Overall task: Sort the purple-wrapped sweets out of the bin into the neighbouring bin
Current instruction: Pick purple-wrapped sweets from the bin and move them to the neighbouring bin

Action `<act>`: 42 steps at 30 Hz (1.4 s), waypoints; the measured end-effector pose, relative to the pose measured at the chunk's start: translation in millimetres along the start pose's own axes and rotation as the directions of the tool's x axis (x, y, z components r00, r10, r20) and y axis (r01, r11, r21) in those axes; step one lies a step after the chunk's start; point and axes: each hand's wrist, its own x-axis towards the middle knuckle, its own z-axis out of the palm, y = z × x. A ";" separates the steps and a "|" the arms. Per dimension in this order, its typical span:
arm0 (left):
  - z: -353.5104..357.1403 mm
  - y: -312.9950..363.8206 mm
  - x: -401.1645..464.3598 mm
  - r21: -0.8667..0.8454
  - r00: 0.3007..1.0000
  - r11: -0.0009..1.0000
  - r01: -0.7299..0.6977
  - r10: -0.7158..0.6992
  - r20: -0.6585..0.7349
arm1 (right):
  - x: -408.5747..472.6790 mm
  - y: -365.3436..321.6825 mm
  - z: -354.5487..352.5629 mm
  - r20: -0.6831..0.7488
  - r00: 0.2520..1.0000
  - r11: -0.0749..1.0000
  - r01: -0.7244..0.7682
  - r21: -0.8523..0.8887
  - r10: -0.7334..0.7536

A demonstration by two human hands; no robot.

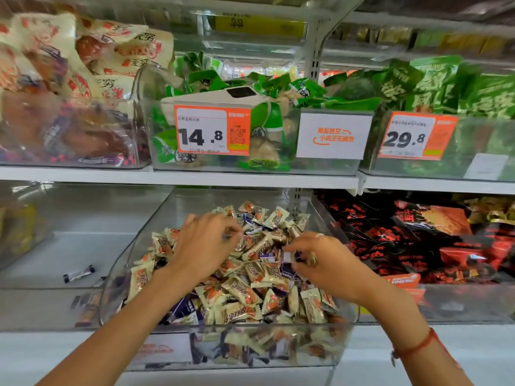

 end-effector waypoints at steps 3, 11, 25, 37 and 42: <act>3.5 14.9 3.1 -0.230 0.981 0.967 -0.111 0.144 0.130 | 7.0 -1.6 3.5 -0.057 0.998 0.994 -0.005 -0.105 -0.001; 17.5 20.3 19.9 0.113 0.826 0.945 -0.307 0.206 0.525 | 18.0 -4.7 17.9 -0.207 0.975 0.991 -0.099 -0.095 0.078; -21.3 10.5 -26.4 -0.379 0.992 0.919 0.105 -0.126 -0.032 | 9.0 -19.7 21.4 0.119 0.993 0.995 0.008 -0.099 0.004; -73.0 -44.5 -81.5 -0.573 0.861 0.780 0.254 -0.452 -0.234 | 20.3 -46.9 23.2 -0.358 0.931 0.898 0.090 0.432 0.078; -95.2 -87.8 -91.3 -0.422 0.847 0.845 0.329 -0.462 -0.265 | 43.5 -135.8 38.0 -0.381 0.908 0.817 0.349 0.459 -0.174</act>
